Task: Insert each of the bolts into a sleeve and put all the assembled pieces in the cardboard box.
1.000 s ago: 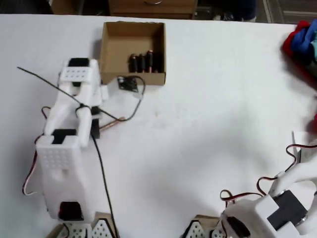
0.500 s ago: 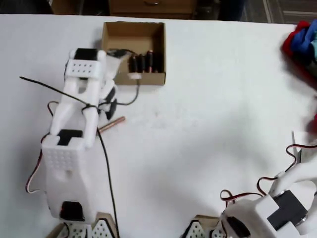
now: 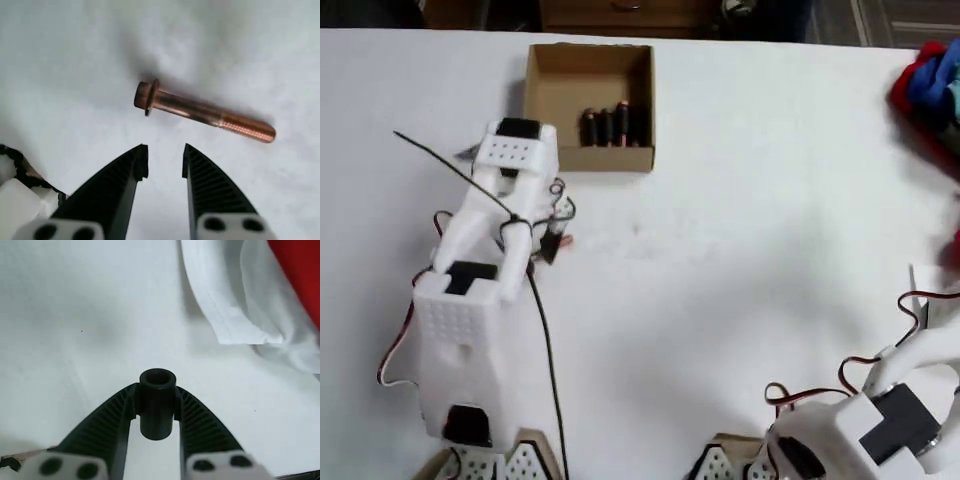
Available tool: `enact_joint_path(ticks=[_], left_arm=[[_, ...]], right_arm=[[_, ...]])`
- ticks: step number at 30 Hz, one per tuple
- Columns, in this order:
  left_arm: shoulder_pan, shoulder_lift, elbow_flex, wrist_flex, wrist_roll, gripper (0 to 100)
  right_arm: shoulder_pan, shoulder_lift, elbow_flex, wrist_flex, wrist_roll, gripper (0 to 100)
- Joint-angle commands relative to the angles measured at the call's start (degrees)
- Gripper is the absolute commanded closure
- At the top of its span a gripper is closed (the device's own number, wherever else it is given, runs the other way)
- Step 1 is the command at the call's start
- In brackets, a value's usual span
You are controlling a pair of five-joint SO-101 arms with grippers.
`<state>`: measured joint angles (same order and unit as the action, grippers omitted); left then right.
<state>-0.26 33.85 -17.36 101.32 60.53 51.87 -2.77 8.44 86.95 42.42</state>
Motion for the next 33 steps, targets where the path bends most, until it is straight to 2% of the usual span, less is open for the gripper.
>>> enact_joint_path(ticks=[1,8,20,23,26,32,33], left_arm=[[0.35,-3.16,0.13,0.88,3.87,87],[-0.88,-2.99,-0.31,-0.53,8.53,87],[-0.88,-3.08,0.13,-13.27,8.88,87],[-0.88,-3.08,-0.22,-14.07,12.04,87],[-0.79,-3.52,0.04,-13.01,13.10,87],[-0.44,-3.60,-4.00,0.97,13.01,87],[-0.70,-3.69,-4.09,1.23,13.01,87]], right_arm=[[-0.57,-3.56,-0.70,0.31,0.00,97.8],[-0.22,-3.56,-0.62,0.40,0.00,97.8],[-0.13,-3.56,-0.53,0.57,0.09,97.8],[-0.04,-3.56,-0.53,0.66,0.18,97.8],[-0.04,-3.56,-0.53,0.66,0.18,97.8],[-0.04,-3.56,-0.53,0.66,0.18,97.8],[-0.13,-3.47,-0.44,0.66,0.09,97.8]])
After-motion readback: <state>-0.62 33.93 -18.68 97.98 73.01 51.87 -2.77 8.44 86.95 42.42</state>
